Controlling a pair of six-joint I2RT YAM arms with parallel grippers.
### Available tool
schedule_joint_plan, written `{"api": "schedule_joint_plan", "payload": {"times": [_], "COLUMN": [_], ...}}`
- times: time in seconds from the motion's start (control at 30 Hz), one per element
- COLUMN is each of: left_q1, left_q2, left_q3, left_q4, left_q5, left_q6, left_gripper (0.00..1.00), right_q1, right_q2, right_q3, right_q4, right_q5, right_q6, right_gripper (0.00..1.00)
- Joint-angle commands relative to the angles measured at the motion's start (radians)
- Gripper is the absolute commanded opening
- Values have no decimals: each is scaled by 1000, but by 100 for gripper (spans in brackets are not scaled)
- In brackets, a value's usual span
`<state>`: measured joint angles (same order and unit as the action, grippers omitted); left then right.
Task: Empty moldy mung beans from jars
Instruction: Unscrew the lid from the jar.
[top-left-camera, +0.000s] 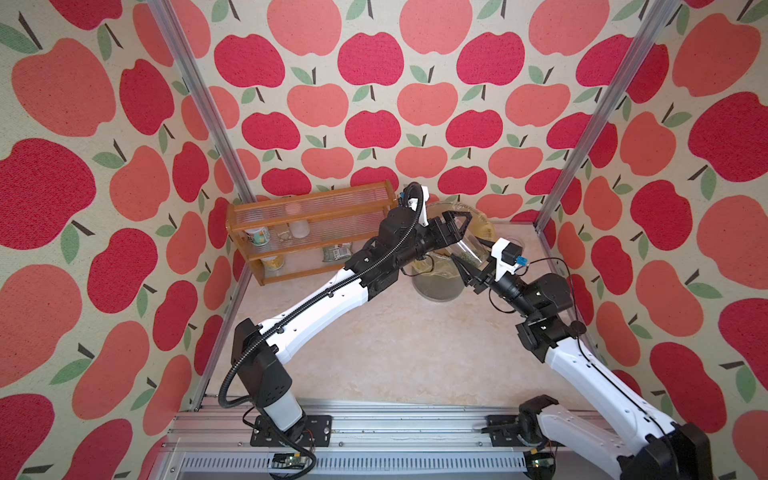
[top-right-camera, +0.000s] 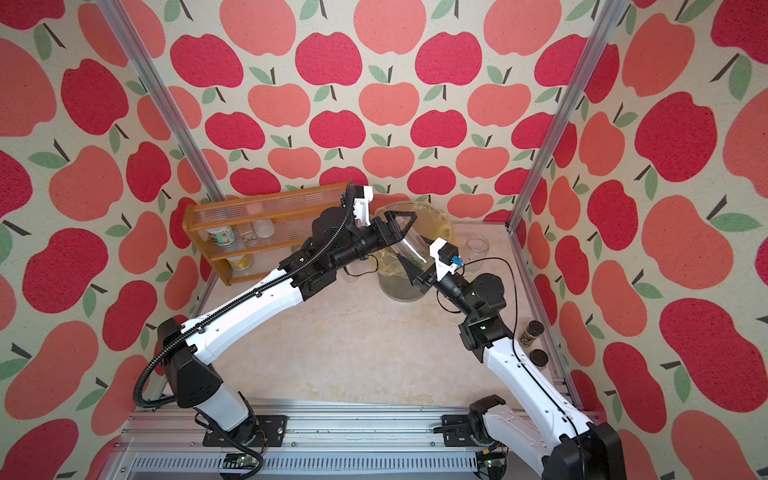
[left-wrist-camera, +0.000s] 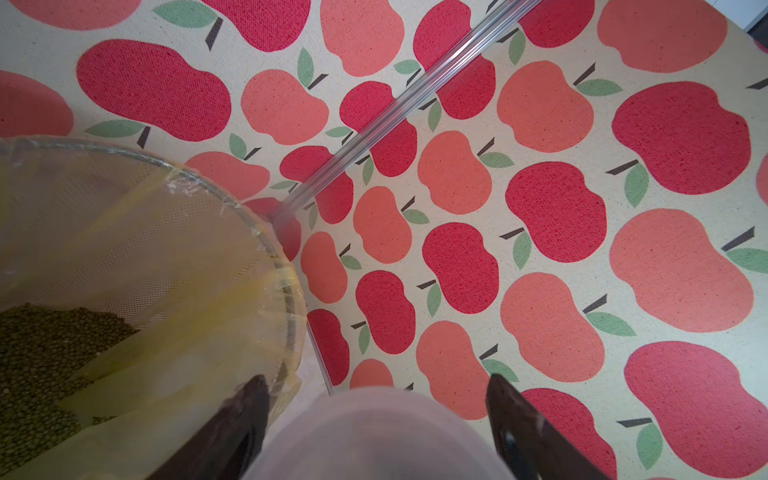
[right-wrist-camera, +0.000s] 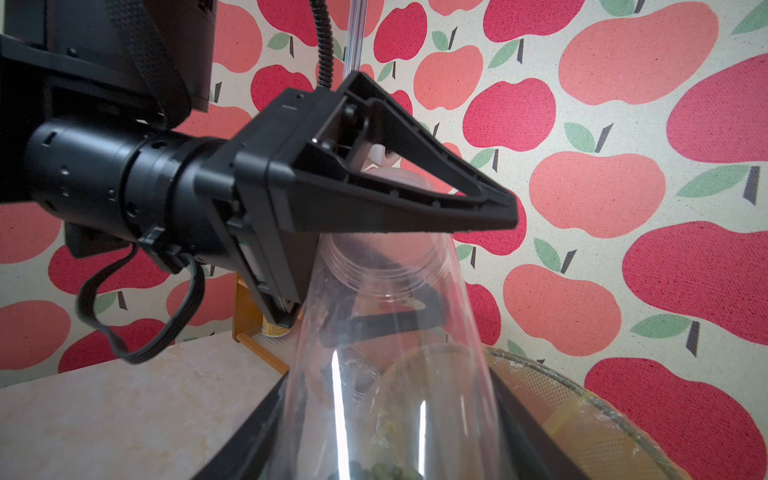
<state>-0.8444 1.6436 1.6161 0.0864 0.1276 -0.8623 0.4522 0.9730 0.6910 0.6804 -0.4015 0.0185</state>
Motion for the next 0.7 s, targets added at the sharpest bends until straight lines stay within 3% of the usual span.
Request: {"api": "schedule_joint_plan", "payload": {"times": [0.0,0.1,0.33,0.67], "left_q1": [2,13,41,96], "left_q2": [-57,-107,-208,-314], "left_q3": [-82,-113,-198,-367], "left_q4": [158,177,299,404], "left_q5": [11,7,113,140], "left_q6": [59,96,172,134], "left_gripper": [89,94,99,100], "right_q1": [0,-4,-25,-58], "right_q2": [-30,-27,-16,3], "right_q3": [-1,1,6,-26], "right_q4": [8,-10,-2,152], "right_q5": [-6,-6,-7,-101], "right_q6": [23,45,167,368], "right_gripper": [48,48,48,49]}}
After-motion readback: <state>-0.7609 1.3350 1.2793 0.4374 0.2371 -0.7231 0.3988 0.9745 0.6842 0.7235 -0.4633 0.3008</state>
